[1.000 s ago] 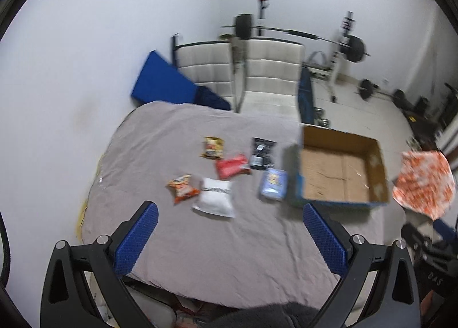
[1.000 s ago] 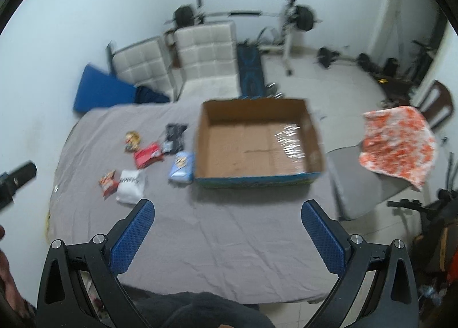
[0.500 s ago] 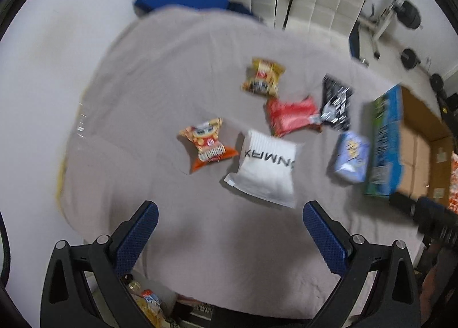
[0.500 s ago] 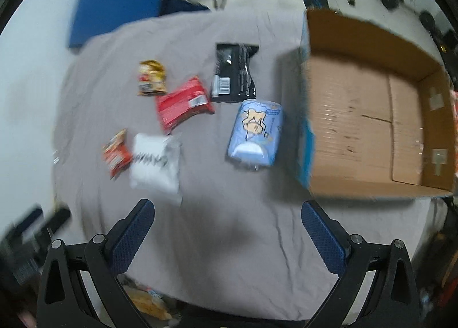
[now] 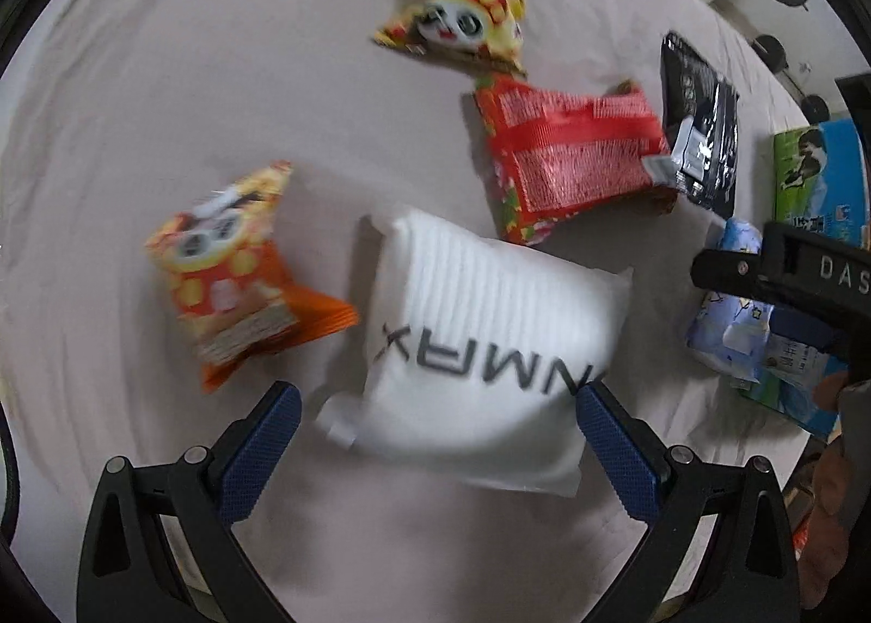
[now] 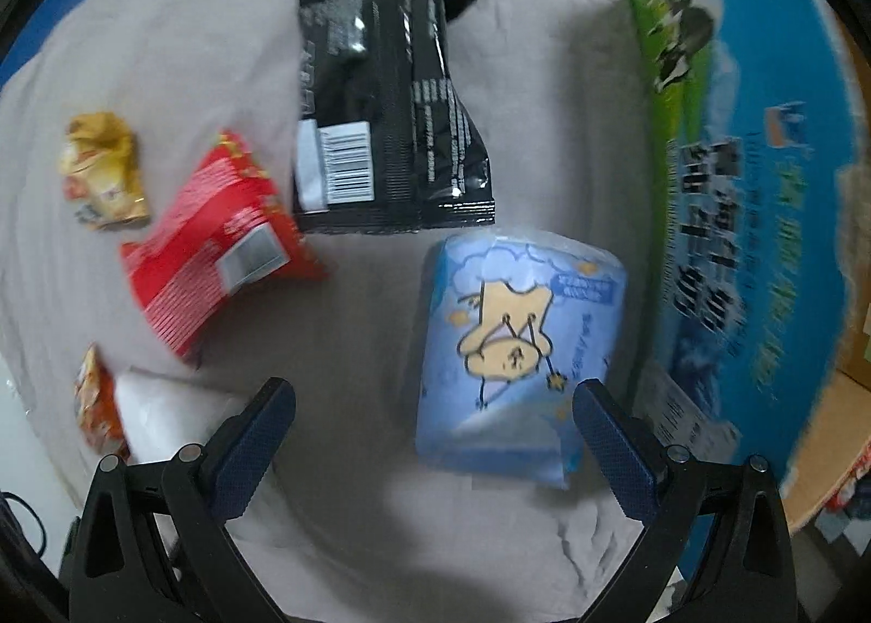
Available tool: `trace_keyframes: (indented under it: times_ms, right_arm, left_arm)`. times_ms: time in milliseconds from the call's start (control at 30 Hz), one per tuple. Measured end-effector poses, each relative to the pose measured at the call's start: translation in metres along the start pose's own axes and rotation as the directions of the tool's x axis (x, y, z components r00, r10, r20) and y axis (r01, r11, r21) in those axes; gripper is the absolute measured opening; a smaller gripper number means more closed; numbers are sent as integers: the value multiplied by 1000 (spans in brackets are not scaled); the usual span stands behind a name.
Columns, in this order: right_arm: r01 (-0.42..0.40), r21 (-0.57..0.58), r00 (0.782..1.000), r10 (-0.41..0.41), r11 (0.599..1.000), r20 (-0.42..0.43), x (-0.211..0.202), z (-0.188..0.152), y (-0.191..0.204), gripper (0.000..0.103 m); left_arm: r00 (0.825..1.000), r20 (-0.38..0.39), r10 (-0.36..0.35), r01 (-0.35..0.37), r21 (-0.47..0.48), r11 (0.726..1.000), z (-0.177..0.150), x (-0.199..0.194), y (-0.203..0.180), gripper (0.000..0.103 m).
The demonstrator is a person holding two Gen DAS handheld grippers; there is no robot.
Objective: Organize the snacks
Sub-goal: 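Lower the left tool onto the white NMAX pouch while the right tool approaches the blue bag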
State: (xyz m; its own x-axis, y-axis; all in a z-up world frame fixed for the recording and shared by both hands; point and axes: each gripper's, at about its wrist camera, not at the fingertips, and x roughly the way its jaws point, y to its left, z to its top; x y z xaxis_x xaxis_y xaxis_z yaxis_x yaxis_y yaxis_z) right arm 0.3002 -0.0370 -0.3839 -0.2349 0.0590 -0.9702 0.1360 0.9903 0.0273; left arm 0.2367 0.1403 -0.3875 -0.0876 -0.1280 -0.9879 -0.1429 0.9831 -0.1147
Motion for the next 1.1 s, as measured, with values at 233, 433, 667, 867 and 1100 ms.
trace_keyframes:
  times_ms: [233,433,667,867,1100]
  right_arm:
    - [37,57,997,-33,998,-64,35,21,1,96]
    - [38,11,997,-37,999,-70,40,18,14,72]
    - [-7,-110,996,-4,994,-92,41,4,39,70]
    - [25,-77,999,-28,997,-43,20,3,21,70]
    - [59,-6,997,-59,998,-56,55,30,20,53]
  left_arm:
    - [997,-27,-69,70,31,997,2,15,-8,103]
    - [991,2,-135,135,15,991,-3,2,-7,103]
    - [1000,-7,-29,29,65,997,5,23,-29,91]
    - [1000,21,-21,21,21,1000,5,25,-12,76]
    - [1000,21,5,-4,-58,998,-3,36,14,76]
